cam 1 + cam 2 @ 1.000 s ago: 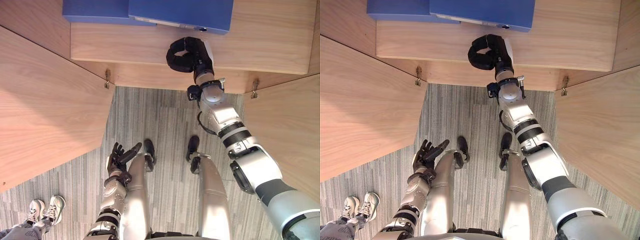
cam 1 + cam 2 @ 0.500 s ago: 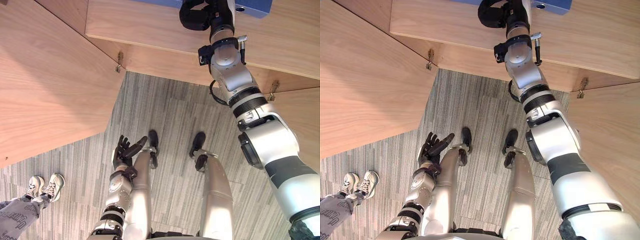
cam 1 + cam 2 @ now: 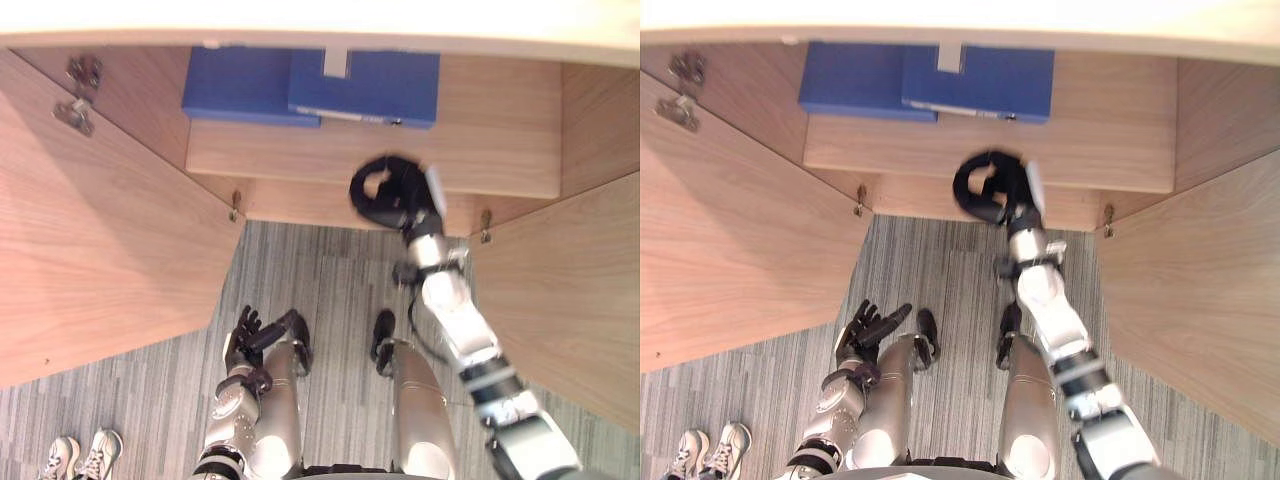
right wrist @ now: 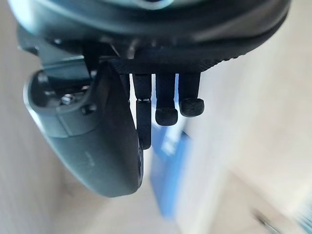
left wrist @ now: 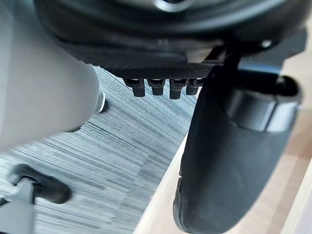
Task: Walk over to the cabinet, pick up the folder, carry it to the office cabinet, place the folder inside the office cabinet, then close the office cabinet door
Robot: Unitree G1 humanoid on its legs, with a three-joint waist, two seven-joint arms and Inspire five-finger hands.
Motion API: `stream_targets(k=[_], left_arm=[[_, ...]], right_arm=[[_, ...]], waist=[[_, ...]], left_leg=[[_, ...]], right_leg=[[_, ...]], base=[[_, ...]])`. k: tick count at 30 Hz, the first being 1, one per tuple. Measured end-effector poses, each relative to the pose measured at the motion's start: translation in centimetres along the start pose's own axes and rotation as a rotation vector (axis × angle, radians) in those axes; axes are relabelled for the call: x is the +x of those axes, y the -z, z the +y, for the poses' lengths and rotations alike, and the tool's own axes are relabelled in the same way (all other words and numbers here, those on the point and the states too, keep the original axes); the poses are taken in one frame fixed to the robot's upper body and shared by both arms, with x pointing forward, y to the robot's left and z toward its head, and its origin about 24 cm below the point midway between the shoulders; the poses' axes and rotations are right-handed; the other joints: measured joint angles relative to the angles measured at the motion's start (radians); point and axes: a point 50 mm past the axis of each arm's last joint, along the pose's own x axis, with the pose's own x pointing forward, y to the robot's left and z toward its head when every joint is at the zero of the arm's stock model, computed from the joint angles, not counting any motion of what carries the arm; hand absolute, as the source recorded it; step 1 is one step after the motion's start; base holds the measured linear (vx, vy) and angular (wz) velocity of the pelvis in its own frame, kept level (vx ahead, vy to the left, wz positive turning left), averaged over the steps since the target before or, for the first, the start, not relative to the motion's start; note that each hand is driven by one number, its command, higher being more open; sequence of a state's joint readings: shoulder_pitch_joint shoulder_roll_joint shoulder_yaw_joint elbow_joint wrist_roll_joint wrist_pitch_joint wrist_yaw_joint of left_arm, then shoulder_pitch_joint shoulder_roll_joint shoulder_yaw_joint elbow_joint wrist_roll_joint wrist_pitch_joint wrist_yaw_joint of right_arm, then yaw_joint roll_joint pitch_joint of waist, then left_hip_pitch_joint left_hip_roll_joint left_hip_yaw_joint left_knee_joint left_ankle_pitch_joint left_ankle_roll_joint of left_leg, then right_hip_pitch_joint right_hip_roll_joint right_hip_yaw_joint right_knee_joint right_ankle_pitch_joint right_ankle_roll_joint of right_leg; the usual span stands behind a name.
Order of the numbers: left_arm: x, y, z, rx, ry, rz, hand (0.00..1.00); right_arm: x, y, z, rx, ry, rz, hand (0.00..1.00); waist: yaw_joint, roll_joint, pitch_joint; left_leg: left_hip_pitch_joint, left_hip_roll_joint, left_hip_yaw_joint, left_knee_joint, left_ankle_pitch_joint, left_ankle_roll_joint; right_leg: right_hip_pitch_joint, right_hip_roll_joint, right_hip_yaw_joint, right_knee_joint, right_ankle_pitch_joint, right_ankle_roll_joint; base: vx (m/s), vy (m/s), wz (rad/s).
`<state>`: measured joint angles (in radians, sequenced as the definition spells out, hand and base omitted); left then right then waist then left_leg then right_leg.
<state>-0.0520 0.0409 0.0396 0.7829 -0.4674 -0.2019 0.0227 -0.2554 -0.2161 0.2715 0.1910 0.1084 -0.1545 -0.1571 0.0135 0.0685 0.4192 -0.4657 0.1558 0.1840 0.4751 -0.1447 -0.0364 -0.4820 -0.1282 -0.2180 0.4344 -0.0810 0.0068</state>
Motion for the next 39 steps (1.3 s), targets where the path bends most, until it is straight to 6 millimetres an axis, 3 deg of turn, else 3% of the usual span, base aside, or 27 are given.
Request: stream_targets(k=[1,3,4,6,9,10,15,19,24,27,35,39], left_arm=[[-0.1,0.4,0.4,0.008,-0.010,0.019,1.00],[-0.8,2.0,2.2,0.046,-0.057,0.096,1.00],[-1.0,2.4,2.5,0.051,-0.068,0.114,1.00],[-2.0,3.9,4.0,0.057,-0.118,0.172,1.00],[-3.2,4.9,5.6,0.064,-0.169,0.207,1.00],[-3.4,5.1,5.9,0.068,-0.181,0.215,1.00],[-4.3,5.7,7.4,0.113,-0.231,0.245,1.00],[-4.5,5.7,7.8,0.155,-0.241,0.252,1.00],[-5.2,4.5,8.0,0.200,-0.232,0.177,1.00],[-5.9,2.3,7.8,0.215,-0.223,0.053,1.00],[-8.3,-6.4,5.2,0.331,-0.135,-0.379,1.00],[-10.6,-12.6,2.0,0.489,-0.051,-0.710,1.00]], right_arm=[[-0.8,1.2,0.3,0.009,-0.005,0.049,0.00],[-4.1,5.8,0.5,0.039,0.027,0.251,0.00],[-5.0,7.0,0.3,0.054,0.050,0.304,0.00],[-9.1,11.3,-0.7,0.112,0.173,0.526,0.00],[-13.7,14.7,-2.0,0.143,0.313,0.738,0.00],[-15.9,15.9,-2.9,0.150,0.380,0.823,1.00],[-23.6,18.6,-4.7,0.230,0.633,1.118,1.00],[-25.4,18.9,-4.6,0.245,0.653,1.181,1.00],[-25.8,19.0,-4.8,0.287,0.707,1.185,1.00],[-26.3,19.0,-5.3,0.310,0.762,1.186,1.00],[-29.6,19.0,-4.8,0.362,0.834,1.261,1.00],[-30.6,19.1,-4.4,0.381,0.832,1.291,1.00]], waist=[[-0.001,-0.005,-0.011],[-0.008,-0.018,-0.062],[-0.010,-0.021,-0.072],[-0.025,-0.036,-0.130],[-0.035,-0.050,-0.191],[-0.042,-0.051,-0.209],[-0.055,-0.056,-0.282],[-0.056,-0.059,-0.295],[-0.055,-0.069,-0.305],[-0.049,-0.073,-0.307],[-0.027,-0.063,-0.330],[-0.029,-0.066,-0.333]], left_leg=[[0.019,-0.001,0.004,-0.025,0.009,0.001],[0.099,-0.007,0.018,-0.110,0.039,0.000],[0.124,-0.008,0.021,-0.129,0.042,0.001],[0.219,-0.019,0.038,-0.211,0.054,-0.002],[0.323,-0.035,0.074,-0.310,0.072,-0.005],[0.362,-0.042,0.079,-0.347,0.080,-0.003],[0.485,-0.069,0.100,-0.435,0.088,-0.003],[0.521,-0.078,0.102,-0.454,0.093,0.003],[0.563,-0.093,0.081,-0.488,0.113,0.011],[0.591,-0.104,0.062,-0.514,0.130,0.016],[0.639,-0.129,0.019,-0.562,0.147,0.016],[0.647,-0.128,0.018,-0.562,0.143,0.016]], right_leg=[[0.016,0.006,0.001,-0.024,0.008,0.000],[0.094,0.024,0.003,-0.116,0.040,0.006],[0.119,0.028,0.004,-0.138,0.046,0.008],[0.207,0.038,0.011,-0.223,0.065,0.020],[0.301,0.045,0.030,-0.331,0.102,0.034],[0.342,0.044,0.034,-0.372,0.115,0.041],[0.457,0.043,0.045,-0.458,0.134,0.055],[0.489,0.041,0.045,-0.471,0.138,0.061],[0.527,0.031,0.029,-0.474,0.139,0.061],[0.552,0.022,0.012,-0.473,0.138,0.062],[0.597,0.001,-0.024,-0.471,0.127,0.078],[0.609,-0.002,-0.020,-0.467,0.122,0.084]], base=[[0.17,-0.031,-0.14],[0.20,-0.018,-0.13],[0.21,0.002,-0.07],[0.19,0.022,-0.14],[0.15,0.045,-0.22],[0.17,0.072,-0.13],[0.09,0.055,-0.07],[0.00,0.013,-0.03],[-0.05,0.017,0.13],[-0.06,0.015,0.19],[-0.04,0.020,0.16],[0.00,0.002,0.00]])
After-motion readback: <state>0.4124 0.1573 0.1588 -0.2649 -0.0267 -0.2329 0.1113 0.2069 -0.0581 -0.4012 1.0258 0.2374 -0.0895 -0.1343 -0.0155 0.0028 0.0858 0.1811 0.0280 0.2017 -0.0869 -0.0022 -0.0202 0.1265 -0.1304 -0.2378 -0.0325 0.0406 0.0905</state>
